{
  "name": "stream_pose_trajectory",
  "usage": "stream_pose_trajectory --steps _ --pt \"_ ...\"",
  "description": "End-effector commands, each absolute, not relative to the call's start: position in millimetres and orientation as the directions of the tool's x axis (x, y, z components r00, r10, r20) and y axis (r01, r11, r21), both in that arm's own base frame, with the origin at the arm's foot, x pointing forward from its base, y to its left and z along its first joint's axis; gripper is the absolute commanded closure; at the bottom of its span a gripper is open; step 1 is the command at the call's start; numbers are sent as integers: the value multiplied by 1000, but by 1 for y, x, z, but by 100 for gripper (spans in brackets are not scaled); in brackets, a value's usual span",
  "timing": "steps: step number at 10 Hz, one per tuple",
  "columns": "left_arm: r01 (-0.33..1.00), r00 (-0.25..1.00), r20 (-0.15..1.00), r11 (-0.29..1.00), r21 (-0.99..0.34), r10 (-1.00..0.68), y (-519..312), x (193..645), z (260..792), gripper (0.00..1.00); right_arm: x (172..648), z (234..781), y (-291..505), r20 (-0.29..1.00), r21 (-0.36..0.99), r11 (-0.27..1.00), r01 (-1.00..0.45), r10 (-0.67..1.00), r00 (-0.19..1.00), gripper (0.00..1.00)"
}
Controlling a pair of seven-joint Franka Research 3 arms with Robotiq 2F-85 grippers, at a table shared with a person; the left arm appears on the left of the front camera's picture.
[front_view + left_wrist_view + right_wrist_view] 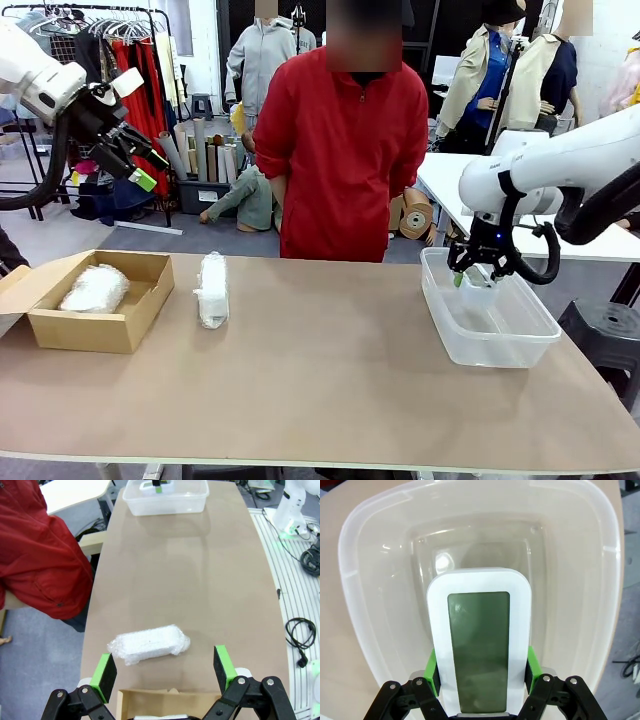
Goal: Separate and place wrapped and unwrapped clocks.
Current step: If the picked Digital clock is wrapped, place it in the Package Box ; if not, place it in the Organizing box.
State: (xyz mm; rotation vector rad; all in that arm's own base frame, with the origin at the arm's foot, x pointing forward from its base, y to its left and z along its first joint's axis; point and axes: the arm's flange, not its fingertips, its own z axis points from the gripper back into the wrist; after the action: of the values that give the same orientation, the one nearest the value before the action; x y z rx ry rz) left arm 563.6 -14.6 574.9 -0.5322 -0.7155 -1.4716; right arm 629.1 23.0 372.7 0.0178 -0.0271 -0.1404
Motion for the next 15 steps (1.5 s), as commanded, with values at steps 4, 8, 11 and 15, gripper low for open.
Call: stream_pose_trajectory --steps 4,8,11,15 --pt "994 -40 708 46 102 -705 -14 561 576 0 632 346 18 10 -37 982 185 -185 983 100" --pt "994 -40 708 46 102 -705 -14 561 576 0 631 325 14 -55 -74 981 181 -186 981 100" --pt "994 -40 708 46 102 -705 -14 561 576 0 631 319 12 -73 -81 979 185 -191 979 92" --pt "994 -40 708 46 102 -705 -14 561 576 0 631 319 11 -98 -84 979 186 -194 976 24"
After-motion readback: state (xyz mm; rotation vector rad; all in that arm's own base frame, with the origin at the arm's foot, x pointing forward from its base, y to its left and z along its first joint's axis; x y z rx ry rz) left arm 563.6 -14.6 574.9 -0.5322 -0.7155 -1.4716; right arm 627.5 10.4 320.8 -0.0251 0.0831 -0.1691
